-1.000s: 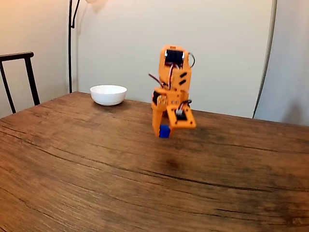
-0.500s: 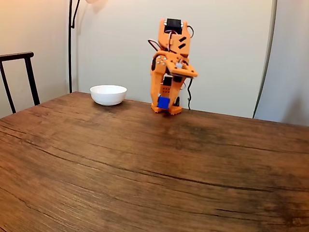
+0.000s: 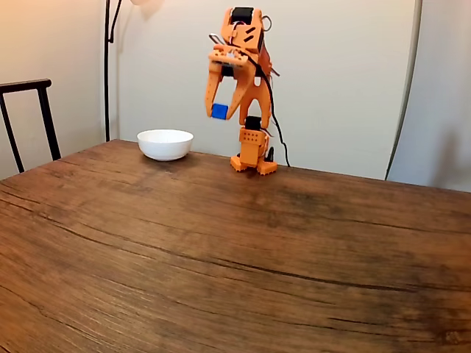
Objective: Grasp the cube and drop it in the bowl
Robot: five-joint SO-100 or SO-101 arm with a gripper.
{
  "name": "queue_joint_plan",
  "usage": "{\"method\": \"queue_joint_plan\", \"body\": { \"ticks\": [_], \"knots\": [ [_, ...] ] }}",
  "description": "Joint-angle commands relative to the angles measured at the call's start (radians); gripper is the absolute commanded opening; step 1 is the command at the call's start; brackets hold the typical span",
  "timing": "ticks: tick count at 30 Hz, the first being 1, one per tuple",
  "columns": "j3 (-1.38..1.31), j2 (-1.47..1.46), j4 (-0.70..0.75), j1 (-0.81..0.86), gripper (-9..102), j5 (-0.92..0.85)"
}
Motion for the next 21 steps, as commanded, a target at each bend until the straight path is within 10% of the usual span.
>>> {"method": "queue_joint_plan", "body": {
  "ticks": [1,12,21],
  "knots": [
    [0.104,0.164,0.06,0.012,1,-0.034],
    [0.462,0.512,0.058,0.087,1,-0.11],
    [0.684,0.825,0.058,0.56,1,0.089]
  ]
}}
